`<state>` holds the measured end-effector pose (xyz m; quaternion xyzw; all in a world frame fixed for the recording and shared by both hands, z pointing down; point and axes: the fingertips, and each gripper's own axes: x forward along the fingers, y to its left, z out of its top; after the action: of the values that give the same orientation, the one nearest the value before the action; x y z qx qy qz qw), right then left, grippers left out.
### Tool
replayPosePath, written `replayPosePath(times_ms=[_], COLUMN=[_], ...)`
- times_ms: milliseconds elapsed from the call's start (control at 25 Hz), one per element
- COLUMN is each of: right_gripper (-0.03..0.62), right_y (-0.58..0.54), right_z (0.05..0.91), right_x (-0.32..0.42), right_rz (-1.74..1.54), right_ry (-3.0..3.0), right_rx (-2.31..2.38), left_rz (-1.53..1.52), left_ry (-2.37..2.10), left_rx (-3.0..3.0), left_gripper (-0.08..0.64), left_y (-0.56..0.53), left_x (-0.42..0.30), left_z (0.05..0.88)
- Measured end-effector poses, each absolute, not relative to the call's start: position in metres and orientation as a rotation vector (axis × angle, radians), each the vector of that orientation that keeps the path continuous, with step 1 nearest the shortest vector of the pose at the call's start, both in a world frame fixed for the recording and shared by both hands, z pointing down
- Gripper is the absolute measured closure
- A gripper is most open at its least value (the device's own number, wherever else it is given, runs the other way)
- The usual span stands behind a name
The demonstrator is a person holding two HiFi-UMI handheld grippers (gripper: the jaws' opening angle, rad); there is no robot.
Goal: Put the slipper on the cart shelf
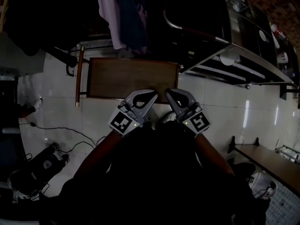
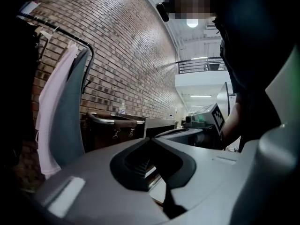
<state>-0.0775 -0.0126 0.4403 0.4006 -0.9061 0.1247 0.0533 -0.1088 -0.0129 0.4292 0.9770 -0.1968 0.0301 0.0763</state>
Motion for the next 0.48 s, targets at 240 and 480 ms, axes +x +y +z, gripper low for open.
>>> replayPosePath(times_ms=[240, 480], right_gripper=[0.591, 0.592], right_y=[0.011, 0.025], right_z=[0.419, 0.401], right_x=[-0.068, -0.057], right_rz=[0.299, 0.194], right_ry=[-2.75, -2.772], right_rx=[1.227, 1.216], left_rz=[0.072, 0.058], left_ry=[-0.577, -0.6], left_rx=[2.925, 2.939], left_gripper=[0.559, 0.558], left_y=[0.007, 0.019], left_x=[-0.097, -0.08], left_z=[0.419, 0.406])
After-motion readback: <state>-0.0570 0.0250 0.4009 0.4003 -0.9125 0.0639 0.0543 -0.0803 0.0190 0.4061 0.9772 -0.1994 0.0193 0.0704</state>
